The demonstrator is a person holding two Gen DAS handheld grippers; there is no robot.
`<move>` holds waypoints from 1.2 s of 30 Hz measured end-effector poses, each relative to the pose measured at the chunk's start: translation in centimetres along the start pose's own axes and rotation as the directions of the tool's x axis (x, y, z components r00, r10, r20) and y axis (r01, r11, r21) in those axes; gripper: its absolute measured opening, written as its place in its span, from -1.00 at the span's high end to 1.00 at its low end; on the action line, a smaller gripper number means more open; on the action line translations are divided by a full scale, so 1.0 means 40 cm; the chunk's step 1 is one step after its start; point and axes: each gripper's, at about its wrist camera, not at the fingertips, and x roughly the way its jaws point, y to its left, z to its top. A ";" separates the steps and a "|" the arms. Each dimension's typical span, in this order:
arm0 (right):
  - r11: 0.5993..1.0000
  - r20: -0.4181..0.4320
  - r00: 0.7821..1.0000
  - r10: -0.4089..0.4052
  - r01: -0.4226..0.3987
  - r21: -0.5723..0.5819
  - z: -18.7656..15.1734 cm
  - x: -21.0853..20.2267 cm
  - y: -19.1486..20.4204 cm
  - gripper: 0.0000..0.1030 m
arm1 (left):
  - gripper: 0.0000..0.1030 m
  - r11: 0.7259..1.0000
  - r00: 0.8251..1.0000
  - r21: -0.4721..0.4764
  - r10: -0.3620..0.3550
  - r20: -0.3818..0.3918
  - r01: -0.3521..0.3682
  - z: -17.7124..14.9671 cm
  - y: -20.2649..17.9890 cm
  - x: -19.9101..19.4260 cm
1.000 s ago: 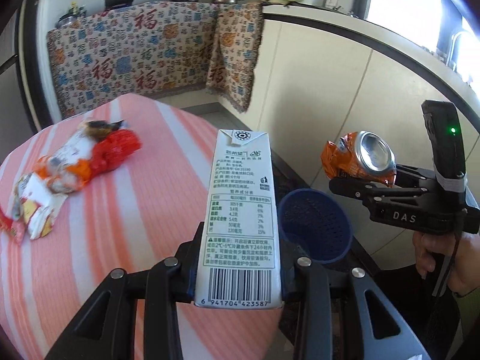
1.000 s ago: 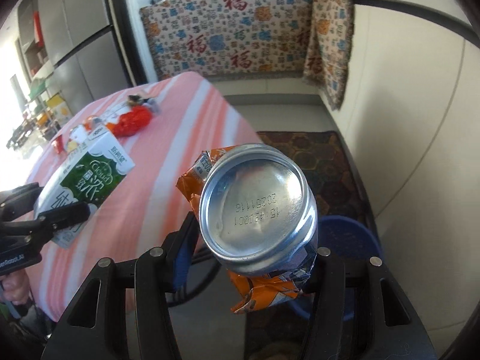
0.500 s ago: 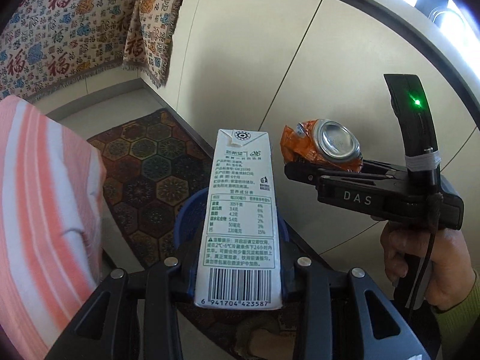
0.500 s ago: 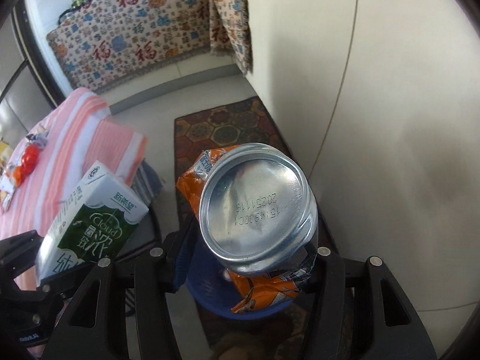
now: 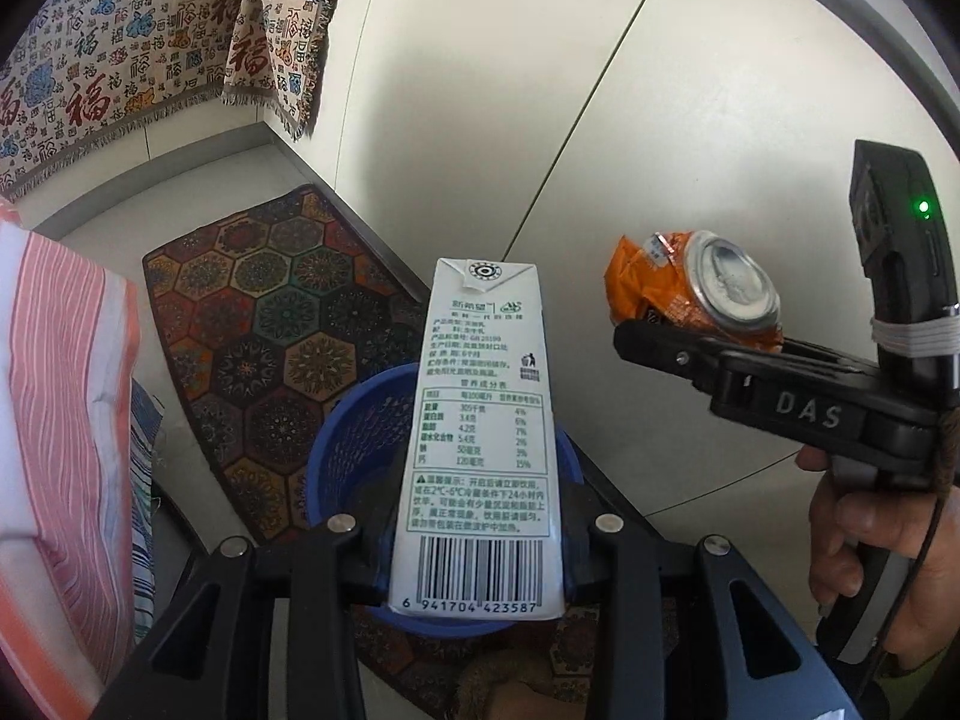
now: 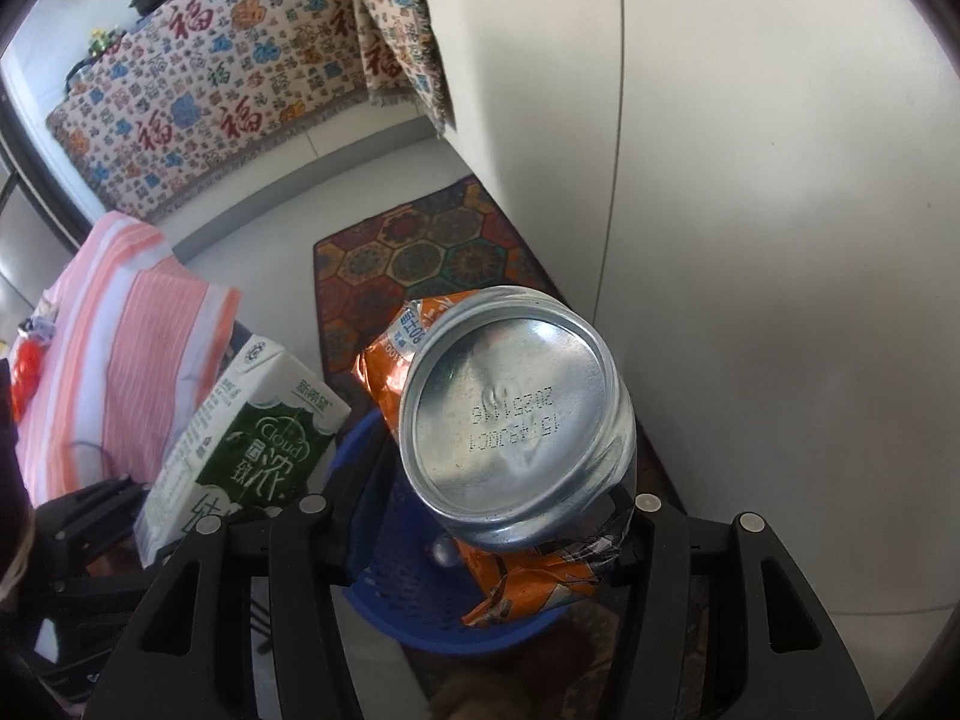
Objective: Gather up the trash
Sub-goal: 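Carry carton and can to the blue wastebasket and open both grippers over it, then move both tools back over the table toward the remaining wrappers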
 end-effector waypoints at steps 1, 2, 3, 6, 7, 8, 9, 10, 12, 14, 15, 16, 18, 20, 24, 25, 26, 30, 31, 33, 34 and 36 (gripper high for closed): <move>1.000 -0.001 1.000 0.003 -0.003 0.003 0.003 0.005 -0.001 -0.10 | 0.25 1.000 1.000 0.008 0.005 -0.001 -0.005 0.002 -0.001 0.008; 1.000 -0.001 1.000 0.007 -0.007 0.008 0.005 0.009 -0.002 -0.11 | 0.25 1.000 1.000 0.015 0.007 -0.001 -0.007 -0.002 -0.005 0.012; 1.000 0.000 1.000 0.014 -0.014 0.015 0.005 0.011 -0.003 -0.13 | 0.21 1.000 1.000 0.022 0.005 0.003 -0.005 -0.003 -0.005 0.018; 0.999 0.003 1.000 0.031 -0.031 0.038 0.008 0.019 -0.003 -0.48 | -0.27 0.999 1.000 0.053 0.013 0.008 -0.014 -0.001 -0.005 0.049; 0.999 0.009 0.999 0.032 -0.033 0.042 0.009 0.016 -0.003 -0.48 | -0.36 0.998 1.000 0.054 0.029 0.010 -0.029 0.001 -0.005 0.057; 0.998 0.018 0.999 0.033 -0.033 0.046 0.010 0.012 -0.001 -0.48 | -0.36 0.998 0.999 0.051 0.035 0.015 -0.036 0.004 -0.003 0.068; 0.998 0.026 0.999 0.031 -0.032 0.050 0.013 0.008 -0.001 -0.48 | -0.36 0.998 0.999 0.041 0.036 0.009 -0.036 0.008 0.000 0.077; 0.998 0.037 0.999 0.030 -0.032 0.052 0.015 0.003 0.001 -0.48 | -0.36 0.999 0.999 0.028 0.035 0.001 -0.035 0.016 0.004 0.081; 0.998 0.058 0.998 0.031 -0.034 0.050 0.018 -0.008 0.006 -0.48 | -0.36 1.000 1.000 0.002 0.027 0.000 -0.027 0.026 0.010 0.076; 0.998 0.078 0.996 0.032 -0.035 0.045 0.021 -0.019 0.012 -0.48 | -0.36 1.000 1.000 0.000 0.027 0.012 -0.027 0.029 0.013 0.058; 0.998 0.087 0.996 0.033 -0.037 0.044 0.021 -0.025 0.014 -0.50 | -0.36 0.999 0.999 0.004 0.035 0.021 -0.035 0.028 0.015 0.046; 0.998 0.096 0.995 0.032 -0.036 0.043 0.022 -0.031 0.016 -0.51 | -0.36 0.999 0.999 0.010 0.046 0.029 -0.046 0.026 0.016 0.031; 0.999 0.115 0.993 0.028 -0.032 0.037 0.028 -0.039 0.027 -0.52 | -0.36 0.998 0.997 0.014 0.059 0.048 -0.060 0.022 0.020 -0.009; 0.999 0.134 0.991 0.027 -0.031 0.025 0.032 -0.050 0.040 -0.52 | -0.36 0.997 0.995 0.009 0.073 0.067 -0.074 0.014 0.029 -0.061; 1.000 0.180 0.984 0.008 -0.004 -0.024 0.027 -0.079 0.077 -0.53 | -0.36 0.995 0.989 0.008 0.094 0.117 -0.096 -0.029 0.065 -0.215; 0.999 0.192 0.981 0.003 0.005 -0.041 0.025 -0.088 0.089 -0.53 | -0.36 0.993 0.986 0.009 0.112 0.126 -0.114 -0.046 0.075 -0.250; 0.998 0.204 0.979 0.000 0.011 -0.057 0.022 -0.096 0.103 -0.54 | -0.36 0.991 0.981 0.006 0.134 0.137 -0.136 -0.070 0.092 -0.292; 0.992 0.236 0.971 0.025 0.006 -0.129 0.003 -0.117 0.183 -0.57 | -0.36 0.971 0.961 -0.045 0.239 0.140 -0.235 -0.173 0.185 -0.425; 0.988 0.239 0.970 0.044 -0.008 -0.152 -0.004 -0.120 0.213 -0.58 | -0.36 0.964 0.954 -0.066 0.266 0.139 -0.259 -0.199 0.214 -0.452; 0.978 0.236 0.967 0.097 -0.049 -0.201 -0.019 -0.121 0.284 -0.61 | -0.36 0.940 0.933 -0.111 0.336 0.131 -0.323 -0.256 0.278 -0.510; 0.971 0.229 0.965 0.128 -0.075 -0.229 -0.029 -0.121 0.322 -0.61 | -0.36 0.928 0.923 -0.132 0.365 0.126 -0.349 -0.280 0.306 -0.532; 0.950 0.207 0.960 0.190 -0.126 -0.287 -0.053 -0.117 0.411 -0.62 | -0.36 0.898 0.900 -0.185 0.422 0.107 -0.399 -0.333 0.373 -0.577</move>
